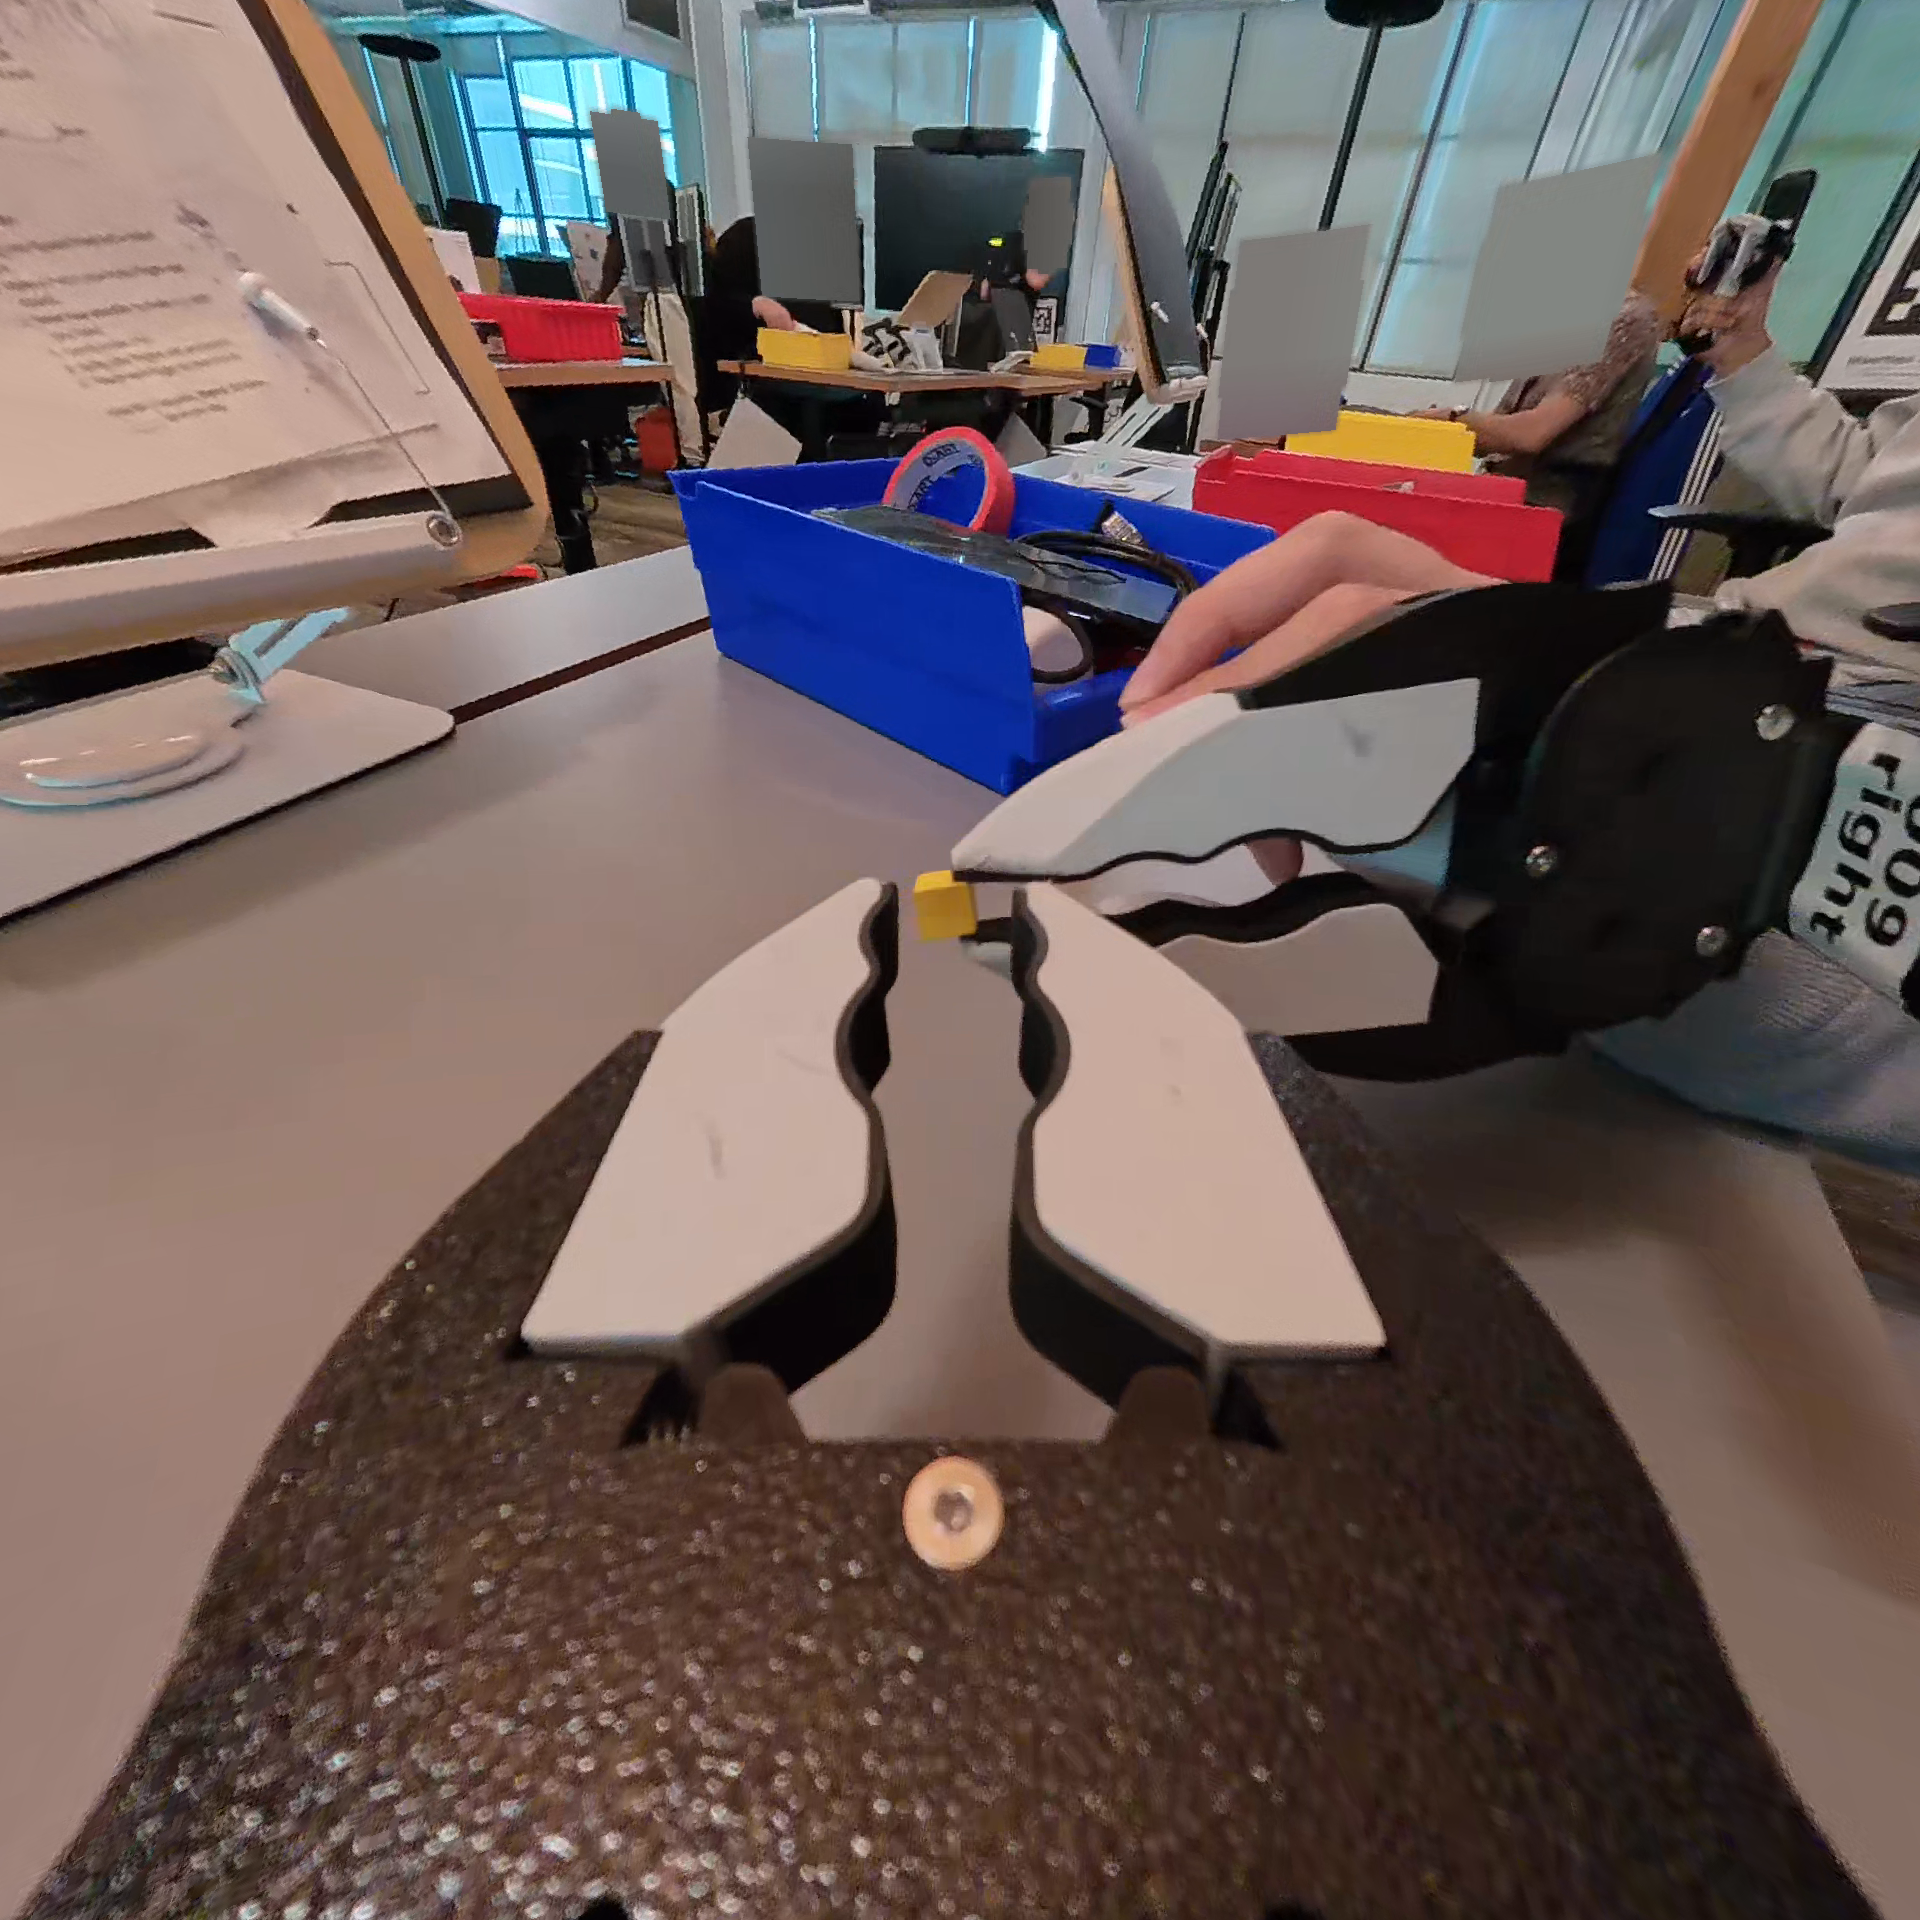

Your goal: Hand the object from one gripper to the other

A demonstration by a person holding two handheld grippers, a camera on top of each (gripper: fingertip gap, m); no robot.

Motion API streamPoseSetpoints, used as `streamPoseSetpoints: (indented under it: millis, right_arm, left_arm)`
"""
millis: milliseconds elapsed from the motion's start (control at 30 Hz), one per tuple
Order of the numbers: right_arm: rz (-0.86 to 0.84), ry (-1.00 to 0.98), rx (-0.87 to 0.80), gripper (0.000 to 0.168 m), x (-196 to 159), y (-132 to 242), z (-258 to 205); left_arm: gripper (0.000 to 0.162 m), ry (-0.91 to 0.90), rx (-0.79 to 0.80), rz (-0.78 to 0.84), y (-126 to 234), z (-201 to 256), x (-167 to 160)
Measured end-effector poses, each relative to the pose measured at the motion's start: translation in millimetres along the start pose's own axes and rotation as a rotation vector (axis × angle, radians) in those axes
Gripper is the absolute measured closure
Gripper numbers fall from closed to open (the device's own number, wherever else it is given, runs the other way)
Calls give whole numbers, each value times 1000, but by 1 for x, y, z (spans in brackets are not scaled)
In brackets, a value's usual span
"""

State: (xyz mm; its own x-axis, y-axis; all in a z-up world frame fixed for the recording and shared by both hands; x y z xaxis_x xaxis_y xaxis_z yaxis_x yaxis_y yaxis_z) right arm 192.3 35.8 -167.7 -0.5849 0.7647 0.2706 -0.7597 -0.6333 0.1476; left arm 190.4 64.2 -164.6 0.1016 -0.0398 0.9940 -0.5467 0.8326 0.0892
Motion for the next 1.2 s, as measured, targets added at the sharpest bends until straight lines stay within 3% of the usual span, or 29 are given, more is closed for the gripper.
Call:
streamPoseSetpoints:
  millis: [233, 633, 933, 1067, 1133, 1200]
  right_arm:
    - [-9, 65, -3, 158, -2, -1, -2]
    - [84, -3, -12, 158, 4, 2, 1]
    - [405, -139, -5, 158, 23, 23, 12]
    - [457, -160, 10, 158, 28, 26, 11]
    - [468, -158, 17, 158, 30, 27, 10]
    - [476, -151, 23, 158, 32, 28, 9]
  left_arm:
    - [143, -16, -52, -9, -1, 9, -1]
    - [148, 15, -37, 8, 0, 3, 0]
    - [149, 324, -396, 108, 21, 17, 17]
    - [149, 366, -462, 117, 25, 19, 19]
    - [138, 382, -441, 120, 25, 15, 19]
    - [138, 397, -448, 124, 26, 13, 19]
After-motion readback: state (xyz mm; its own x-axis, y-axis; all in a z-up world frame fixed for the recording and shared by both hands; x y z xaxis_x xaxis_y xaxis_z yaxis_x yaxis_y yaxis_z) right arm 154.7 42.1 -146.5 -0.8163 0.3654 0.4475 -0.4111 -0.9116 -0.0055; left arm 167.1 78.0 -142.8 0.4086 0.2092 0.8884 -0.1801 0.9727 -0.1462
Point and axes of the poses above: each gripper's, where its closed fingertips meet, y back along the fingers, x out of its top, z = x × y across the jaws, the point moved 2 cm from there along y, back along the fingers, and after that the axes turned 1 degree about x, right-handed, at the moved point
